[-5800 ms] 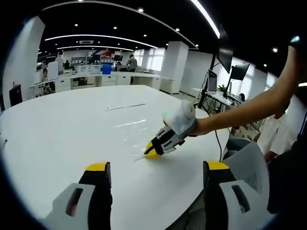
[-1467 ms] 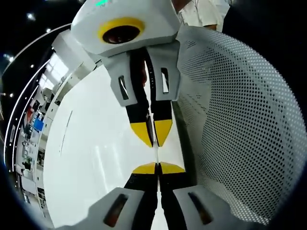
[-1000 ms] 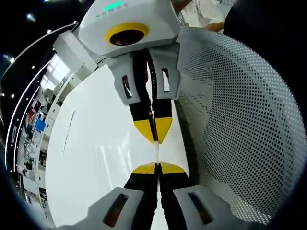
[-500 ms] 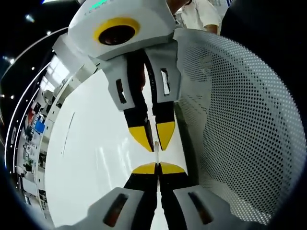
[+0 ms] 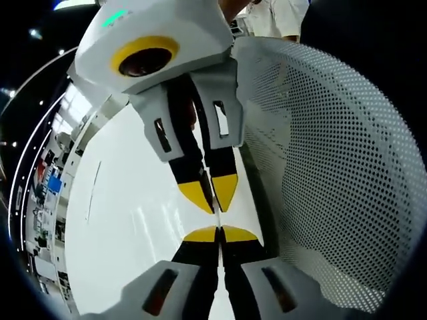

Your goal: Open the resealable bag by pulling the two sides of the seal apart until the entire bag opening is separated and visibly accessible.

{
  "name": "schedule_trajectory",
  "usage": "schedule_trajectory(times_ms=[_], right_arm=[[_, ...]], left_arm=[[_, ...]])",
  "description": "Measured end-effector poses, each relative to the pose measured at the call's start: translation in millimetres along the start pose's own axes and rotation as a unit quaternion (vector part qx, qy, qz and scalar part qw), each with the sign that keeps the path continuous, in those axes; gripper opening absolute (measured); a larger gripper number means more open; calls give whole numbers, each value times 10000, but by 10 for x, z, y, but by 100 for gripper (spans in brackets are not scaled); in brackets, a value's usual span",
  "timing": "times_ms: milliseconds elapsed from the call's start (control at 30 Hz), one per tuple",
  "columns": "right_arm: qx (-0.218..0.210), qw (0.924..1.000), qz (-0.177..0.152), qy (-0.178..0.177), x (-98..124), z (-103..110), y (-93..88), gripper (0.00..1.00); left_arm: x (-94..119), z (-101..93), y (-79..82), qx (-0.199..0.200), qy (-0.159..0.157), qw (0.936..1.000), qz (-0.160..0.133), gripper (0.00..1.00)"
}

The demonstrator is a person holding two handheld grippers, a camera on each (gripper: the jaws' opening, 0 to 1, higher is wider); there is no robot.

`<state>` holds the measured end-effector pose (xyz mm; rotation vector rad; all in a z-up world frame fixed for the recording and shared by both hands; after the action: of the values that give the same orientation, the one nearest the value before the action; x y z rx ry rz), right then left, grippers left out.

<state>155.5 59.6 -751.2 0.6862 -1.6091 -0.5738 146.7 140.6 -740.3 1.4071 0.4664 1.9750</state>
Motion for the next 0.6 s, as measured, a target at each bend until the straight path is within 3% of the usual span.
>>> schedule_trajectory(times_ms=[600], right_arm=[[50, 10000, -38, 59, 25, 2, 22, 0]], left_arm=[[-9, 11, 30, 409, 68, 9991, -78, 0]])
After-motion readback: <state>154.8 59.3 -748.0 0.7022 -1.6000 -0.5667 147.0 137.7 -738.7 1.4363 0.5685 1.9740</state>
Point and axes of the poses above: the point that each gripper's makers call its tool centre point, and the gripper's own axes: x roughly backward along the fingers, z roughly to its left, y roughly out of its top, the point moved 7 cm from there along x, roughly backward along the fingers, and after that the axes turned 9 degrees about -z, right-handed, at the moved point
